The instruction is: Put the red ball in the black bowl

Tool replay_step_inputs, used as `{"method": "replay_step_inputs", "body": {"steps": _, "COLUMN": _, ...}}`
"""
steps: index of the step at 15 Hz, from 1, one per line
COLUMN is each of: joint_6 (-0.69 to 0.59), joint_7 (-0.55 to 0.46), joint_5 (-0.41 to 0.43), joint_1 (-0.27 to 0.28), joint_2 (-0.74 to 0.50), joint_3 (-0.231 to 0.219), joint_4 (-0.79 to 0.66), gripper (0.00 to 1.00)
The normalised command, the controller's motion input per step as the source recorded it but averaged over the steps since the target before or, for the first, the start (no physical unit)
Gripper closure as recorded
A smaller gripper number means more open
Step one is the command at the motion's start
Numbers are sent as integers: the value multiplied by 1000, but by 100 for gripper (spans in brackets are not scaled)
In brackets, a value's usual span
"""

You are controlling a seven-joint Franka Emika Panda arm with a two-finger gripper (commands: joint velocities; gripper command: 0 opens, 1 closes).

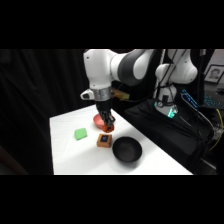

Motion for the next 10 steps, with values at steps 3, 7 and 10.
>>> {"method": "replay_step_inputs", "body": {"steps": 3, "joint_6": 224, "joint_7": -12, "joint_5": -28, "joint_1": 72, "joint_2": -358, "joint_3": 74, "joint_4": -418, "gripper": 95}}
{"method": "replay_step_inputs", "body": {"steps": 7, "joint_6": 260, "joint_7": -6, "joint_5": -15, "joint_1": 71, "joint_2": -287, "joint_3": 69, "joint_4": -364, "gripper": 95}}
{"method": "replay_step_inputs", "body": {"steps": 10, "joint_6": 307, "joint_7": -34, "joint_5": 15, "joint_1": 57, "joint_2": -211, "joint_3": 59, "joint_4": -295, "gripper": 95}}
